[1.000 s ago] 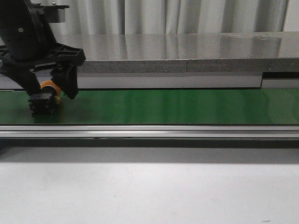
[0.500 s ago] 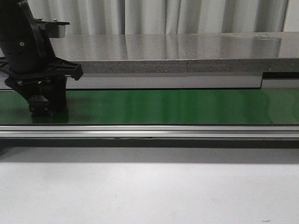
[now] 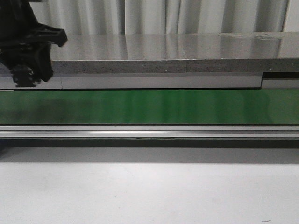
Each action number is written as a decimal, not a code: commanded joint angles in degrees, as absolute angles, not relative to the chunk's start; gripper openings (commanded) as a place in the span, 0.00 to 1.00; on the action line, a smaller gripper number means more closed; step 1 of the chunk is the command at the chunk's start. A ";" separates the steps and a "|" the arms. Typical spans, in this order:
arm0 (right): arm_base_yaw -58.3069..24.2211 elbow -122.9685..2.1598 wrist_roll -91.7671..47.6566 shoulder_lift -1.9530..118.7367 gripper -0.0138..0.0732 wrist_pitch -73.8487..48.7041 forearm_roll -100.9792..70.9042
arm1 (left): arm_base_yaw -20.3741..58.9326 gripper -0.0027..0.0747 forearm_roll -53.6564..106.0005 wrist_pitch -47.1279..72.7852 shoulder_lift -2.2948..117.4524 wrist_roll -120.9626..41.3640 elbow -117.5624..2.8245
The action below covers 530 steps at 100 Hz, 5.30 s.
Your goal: Move button from right to left
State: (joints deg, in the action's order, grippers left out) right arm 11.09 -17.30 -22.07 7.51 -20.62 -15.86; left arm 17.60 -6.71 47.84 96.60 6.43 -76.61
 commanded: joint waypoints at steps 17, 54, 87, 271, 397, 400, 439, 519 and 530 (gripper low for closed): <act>11.02 -18.76 -22.56 8.10 0.08 -15.87 -16.57 | 8.54 0.04 -10.53 50.77 90.25 6.97 -78.14; 11.02 -18.76 -22.56 8.10 0.08 -15.87 -16.57 | -4.33 0.04 -13.78 51.09 90.22 3.55 -75.58; 11.02 -18.76 -22.56 8.10 0.08 -15.87 -16.57 | -11.06 0.04 -13.39 44.30 91.44 0.00 -71.03; 11.02 -18.76 -22.56 8.10 0.08 -15.87 -16.57 | -9.35 0.68 -6.30 31.00 71.30 -0.65 -62.60; 11.02 -18.76 -22.56 8.10 0.08 -15.87 -16.57 | 2.89 0.47 -2.13 19.72 12.47 -0.77 -20.80; 11.02 -18.76 -22.56 8.10 0.08 -15.87 -16.57 | 2.89 0.42 -2.13 19.72 12.47 -0.77 -20.80; 11.02 -18.76 -22.56 8.10 0.08 -15.87 -16.57 | 2.89 0.04 -1.99 19.72 12.47 -0.77 -20.80; 11.02 -18.76 -22.56 8.10 0.08 -15.87 -16.57 | 2.97 0.04 -6.58 11.26 10.21 -0.66 -16.81; 11.02 -18.76 -22.56 8.10 0.08 -15.87 -16.57 | 4.04 0.04 -6.97 5.57 7.16 -0.56 -12.03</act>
State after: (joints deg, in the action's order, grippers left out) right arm 11.09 -17.30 -22.07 7.51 -20.62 -15.95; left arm 2.82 -6.35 14.48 8.44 -0.75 -13.34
